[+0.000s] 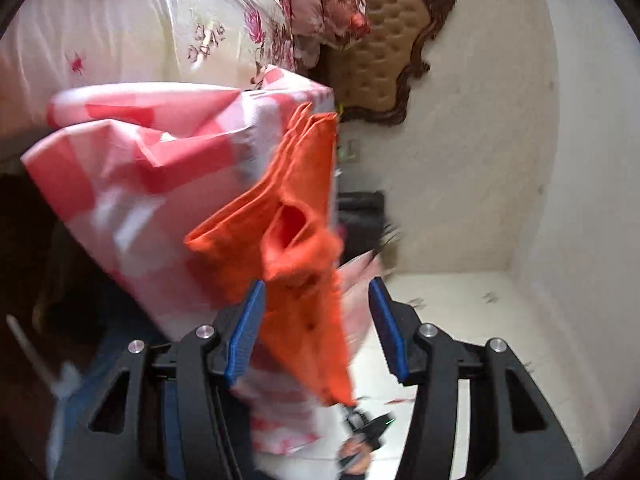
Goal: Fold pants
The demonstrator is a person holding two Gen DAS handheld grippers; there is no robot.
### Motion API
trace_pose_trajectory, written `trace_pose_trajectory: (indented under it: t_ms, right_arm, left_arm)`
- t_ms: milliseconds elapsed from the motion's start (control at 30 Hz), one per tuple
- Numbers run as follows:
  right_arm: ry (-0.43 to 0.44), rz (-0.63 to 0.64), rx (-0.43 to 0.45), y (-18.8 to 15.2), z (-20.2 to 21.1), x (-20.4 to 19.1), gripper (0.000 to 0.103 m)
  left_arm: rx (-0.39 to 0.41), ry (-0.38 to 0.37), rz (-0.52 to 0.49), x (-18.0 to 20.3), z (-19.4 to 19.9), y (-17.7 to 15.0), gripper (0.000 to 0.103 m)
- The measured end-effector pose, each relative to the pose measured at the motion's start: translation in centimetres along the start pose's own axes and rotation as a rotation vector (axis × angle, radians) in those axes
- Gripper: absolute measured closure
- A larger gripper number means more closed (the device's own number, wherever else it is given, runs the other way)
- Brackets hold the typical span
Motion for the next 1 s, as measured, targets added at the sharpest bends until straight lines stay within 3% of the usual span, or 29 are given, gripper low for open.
trace_pose_trajectory:
  t_ms: [100,133,167,233,400,533,700,833,867,900,933,967,1000]
  right_arm:
    - [-0.002,-0.019,0.010,-0.7,0.8,0.2,0.038]
    - [-0.011,-0.041,0.015,-1.0,1.3,0.4,0.031]
    - [-0.007,-0.060,0.018,-1.2,1.6,0.6,0.031]
    - [0.041,-0.107,0.025,-1.8,2.7,0.9,0.029]
    - [0.161,-0.227,0.012,-2.9,3.9,1.3,0.028]
    - [0.275,-0.338,-0.035,-2.2,2.4,1.1,0.024]
    - [0.309,-0.441,-0.096,-0.9,-0.6,1.9,0.024]
    - [0.297,-0.467,-0.082,0.7,-1.5,1.7,0.024]
    - [0.291,-0.474,-0.074,1.3,-1.6,1.6,0.025]
    - [0.270,-0.476,-0.072,1.7,-1.8,1.5,0.039]
    - [0.230,-0.473,-0.080,2.1,-2.3,1.4,0.070]
    - [0.175,-0.482,-0.102,2.5,-3.0,1.3,0.080]
    - [0.136,-0.484,-0.120,3.2,-3.5,0.9,0.083]
  left_arm:
    - [-0.005,0.022,0.038,-0.2,-1.2,0.6,0.066]
    - [-0.010,0.026,0.045,-0.2,-1.5,0.5,0.081]
    - [-0.011,0.030,0.038,-0.1,-1.6,0.5,0.090]
    - [0.000,0.046,0.010,0.2,-1.5,0.5,0.096]
    - [0.016,0.084,-0.043,1.4,-0.5,1.0,0.097]
    - [0.016,0.085,-0.069,2.5,-0.4,1.2,0.097]
    - [0.014,0.094,-0.075,2.4,-0.1,1.3,0.097]
    - [0.004,0.100,-0.066,2.1,-0.1,1.0,0.097]
    - [0.003,0.101,-0.067,2.1,-0.1,1.1,0.097]
    - [0.002,0.103,-0.069,2.1,-0.1,1.1,0.097]
    - [0.001,0.106,-0.071,2.2,-0.1,1.1,0.097]
    - [-0.007,0.116,-0.073,2.2,-0.1,1.2,0.097]
    - [-0.016,0.126,-0.071,2.3,-0.3,1.4,0.097]
Point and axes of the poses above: each gripper's, at about its wrist camera, not at the fingertips, and z roughly against the way its jaws point, x to its right, y to its top, the point moved 4 cm from there along -z, roughly the way its jaws point, and after that the axes turned 14 degrees about -z, right-handed, at the moved point
